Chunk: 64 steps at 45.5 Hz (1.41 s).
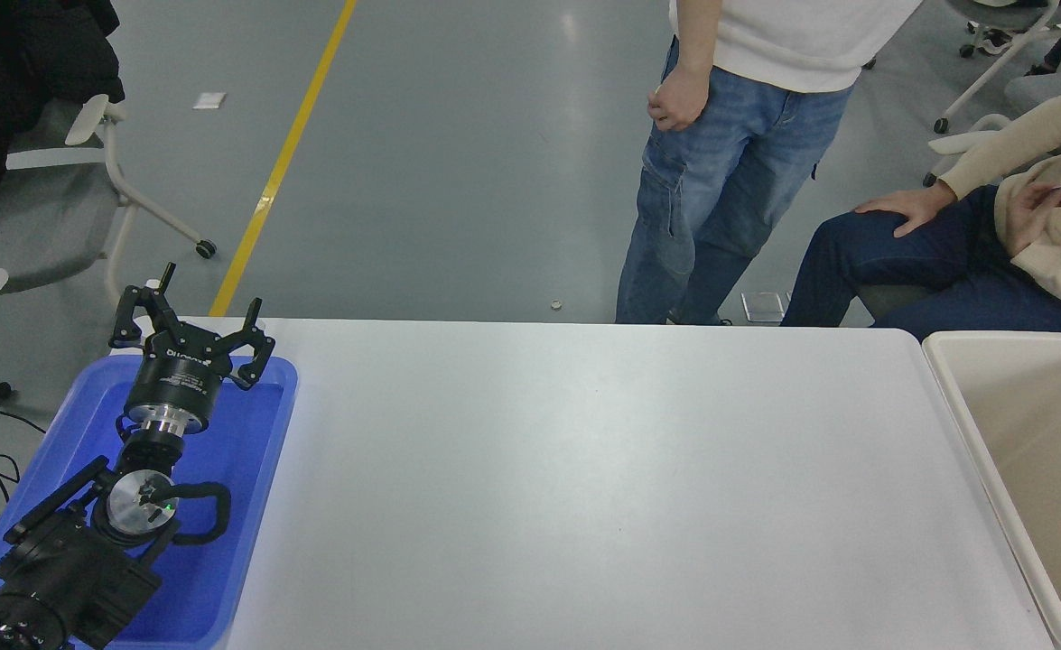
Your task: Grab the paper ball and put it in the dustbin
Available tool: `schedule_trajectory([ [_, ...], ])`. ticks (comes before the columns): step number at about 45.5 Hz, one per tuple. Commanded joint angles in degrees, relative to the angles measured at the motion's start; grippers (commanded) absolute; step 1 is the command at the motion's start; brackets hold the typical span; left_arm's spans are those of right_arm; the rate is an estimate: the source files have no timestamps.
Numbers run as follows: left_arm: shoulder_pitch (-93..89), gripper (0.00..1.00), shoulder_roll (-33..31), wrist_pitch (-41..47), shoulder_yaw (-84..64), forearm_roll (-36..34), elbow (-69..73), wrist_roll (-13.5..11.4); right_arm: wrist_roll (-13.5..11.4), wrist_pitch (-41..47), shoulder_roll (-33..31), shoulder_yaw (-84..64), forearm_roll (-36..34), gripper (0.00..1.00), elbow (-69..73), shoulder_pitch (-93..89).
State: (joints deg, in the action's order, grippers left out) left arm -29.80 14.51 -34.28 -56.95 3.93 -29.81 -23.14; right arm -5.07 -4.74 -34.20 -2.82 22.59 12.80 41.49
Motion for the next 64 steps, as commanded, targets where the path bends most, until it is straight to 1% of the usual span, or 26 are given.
schedule_trajectory([
  [1, 0.0, 1.0, 0.0, 0.0, 0.0, 0.0, 0.0, 0.0, 0.0, 0.3, -7.0, 27.1, 0.1, 1.0, 13.2, -0.9],
  [3, 0.0, 1.0, 0.0, 0.0, 0.0, 0.0, 0.0, 0.0, 0.1, 0.3, -8.2, 30.0, 0.0, 1.0, 17.9, -1.9],
  [8, 0.0, 1.0, 0.0, 0.0, 0.0, 0.0, 0.0, 0.0, 0.4, 0.3, -8.3, 38.0, 0.0, 1.0, 24.7, -2.5],
  [10, 0.0, 1.0, 0.0, 0.0, 0.0, 0.0, 0.0, 0.0, 0.4, 0.5, -7.6, 43.3, 0.0, 1.0, 27.1, -3.8],
  [15, 0.0, 1.0, 0.0, 0.0, 0.0, 0.0, 0.0, 0.0, 0.5, 0.8, -6.2, 48.2, 0.0, 1.0, 33.5, -5.8],
  [18, 0.0, 1.0, 0.0, 0.0, 0.0, 0.0, 0.0, 0.0, 1.2, 0.8, -5.5, 51.8, 0.0, 1.0, 35.6, -6.5],
  [21, 0.0, 1.0, 0.0, 0.0, 0.0, -0.1, 0.0, 0.0, 3.8, 0.9, -3.0, 55.6, 0.0, 1.0, 36.0, -7.7],
  [24, 0.0, 1.0, 0.0, 0.0, 0.0, 0.0, 0.0, -0.1, 8.2, 1.8, -0.4, 58.6, 0.0, 1.0, 35.9, -8.3],
  [26, 0.0, 1.0, 0.1, 0.0, 0.0, -0.1, 0.0, 0.0, 10.2, 3.2, 0.7, 59.5, -0.2, 1.0, 35.9, -8.6],
  [28, -0.1, 1.0, 0.0, 0.0, 0.0, 0.0, 0.0, -0.1, 11.2, 4.7, 1.9, 60.0, -0.9, 1.0, 35.9, -9.1],
  [32, 0.0, 1.0, 0.0, -0.1, 0.0, 0.0, 0.0, 0.0, 12.0, 6.9, 5.7, 60.1, -5.6, 1.0, 35.9, -10.4],
  [34, 0.0, 1.0, 0.0, -0.1, 0.0, 0.0, 0.0, 0.0, 13.3, 7.6, 6.9, 60.1, -7.8, 1.0, 36.0, -11.2],
  [36, 0.0, 1.0, 0.0, -0.1, 0.0, 0.0, 0.0, 0.0, 15.8, 7.6, 8.0, 60.1, -8.7, 1.0, 36.0, -11.6],
  [39, 0.0, 1.0, 0.0, -0.1, 0.0, -0.1, 0.0, 0.0, 20.8, 7.6, 9.8, 59.7, -8.8, 1.0, 35.9, -12.0],
  [40, 0.0, 1.0, 0.0, -0.1, 0.0, -0.1, 0.0, 0.0, 21.9, 7.7, 10.5, 59.5, -8.8, 1.0, 35.9, -12.2],
  [43, 0.0, 1.0, 0.0, -0.1, 0.0, -0.1, 0.0, 0.0, 24.7, 7.6, 12.5, 59.2, -8.6, 1.0, 35.8, -12.8],
  [47, 0.0, 1.0, 0.0, 0.0, 0.0, -0.1, 0.0, 0.0, 27.3, 7.1, 14.6, 59.2, -8.5, 1.0, 35.0, -13.0],
  [49, 0.0, 1.0, 0.0, 0.0, 0.0, -0.1, 0.0, 0.0, 29.9, 6.7, 15.7, 59.0, -8.4, 1.0, 34.8, -13.5],
  [52, 0.0, 1.0, 0.0, 0.0, 0.0, -0.1, 0.0, 0.0, 32.8, 6.4, 17.1, 59.0, -8.3, 1.0, 33.6, -14.4],
  [54, 0.0, 1.0, 0.0, 0.0, 0.0, 0.0, 0.0, 0.0, 33.6, 6.1, 17.7, 59.0, -8.3, 1.0, 32.6, -14.6],
  [56, 0.0, 1.0, 0.0, 0.0, 0.0, 0.0, 0.0, 0.0, 33.9, 5.6, 18.2, 59.0, -8.3, 1.0, 31.9, -14.6],
  [64, 0.0, 1.0, 0.0, -0.1, 0.0, 0.0, 0.0, 0.0, 33.9, 5.4, 18.7, 59.0, -8.3, 1.0, 32.4, -14.8],
])
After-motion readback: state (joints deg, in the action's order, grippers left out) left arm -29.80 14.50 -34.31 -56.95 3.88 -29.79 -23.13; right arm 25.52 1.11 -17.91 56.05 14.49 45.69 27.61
